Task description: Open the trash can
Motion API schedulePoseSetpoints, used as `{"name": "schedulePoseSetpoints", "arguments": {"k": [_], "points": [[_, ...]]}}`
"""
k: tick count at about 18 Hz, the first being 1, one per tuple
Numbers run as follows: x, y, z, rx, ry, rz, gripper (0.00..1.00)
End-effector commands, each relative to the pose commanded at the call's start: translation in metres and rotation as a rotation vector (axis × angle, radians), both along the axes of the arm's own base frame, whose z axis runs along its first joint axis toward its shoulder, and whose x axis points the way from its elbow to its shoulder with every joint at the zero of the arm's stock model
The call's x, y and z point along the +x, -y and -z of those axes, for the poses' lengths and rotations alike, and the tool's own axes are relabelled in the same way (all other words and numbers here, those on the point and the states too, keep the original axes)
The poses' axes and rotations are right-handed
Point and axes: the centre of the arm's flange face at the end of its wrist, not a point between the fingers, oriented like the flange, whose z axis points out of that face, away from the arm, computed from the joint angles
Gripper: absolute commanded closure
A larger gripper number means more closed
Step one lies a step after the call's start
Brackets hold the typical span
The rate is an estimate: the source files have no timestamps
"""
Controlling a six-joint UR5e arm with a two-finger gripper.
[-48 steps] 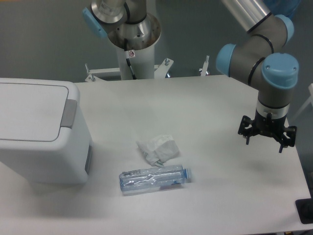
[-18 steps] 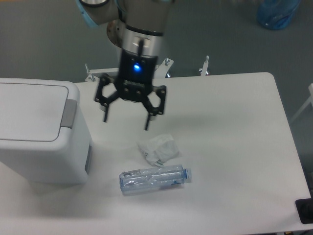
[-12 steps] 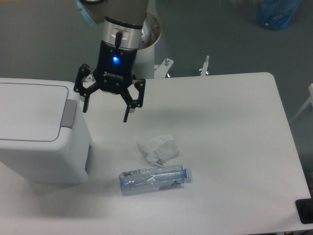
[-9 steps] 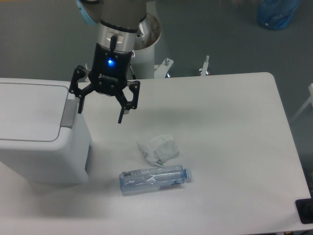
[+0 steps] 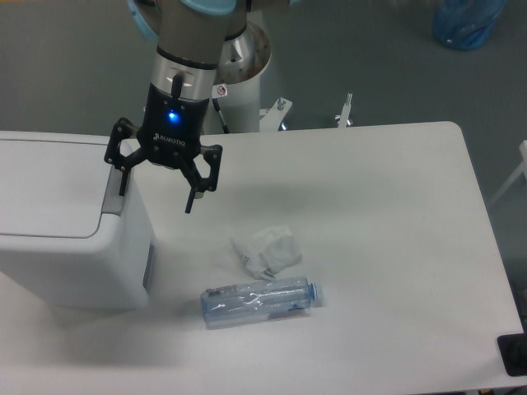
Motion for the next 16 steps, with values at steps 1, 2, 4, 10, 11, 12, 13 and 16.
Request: {"name": "schedulePoseSetpoints", "arguments": {"k": [1,2,4,10,11,12,13,16], "points": [[0.000,0.000,0.003,-0.004,0.003,0.001,0.00],[0.000,0.000,0.004,-0.007,0.003,0.001,0.00],[0.000,0.000,0.004,-0.006,0.003,0.002,0.00],[0.000,0.000,0.002,-0.003,0.003,0.000,0.00],[0.000,0.000,0.000,-0.001,0.001,0.000,0.00],[0.000,0.000,-0.001,0.001,-0.003,0.002,0.00],[-0.002,-0.001,-0.004,0.005,-0.010,0.003,0.00],[-0.034,-0.007,-0.010,0.019,-0.042,-0.034,0.00]]}}
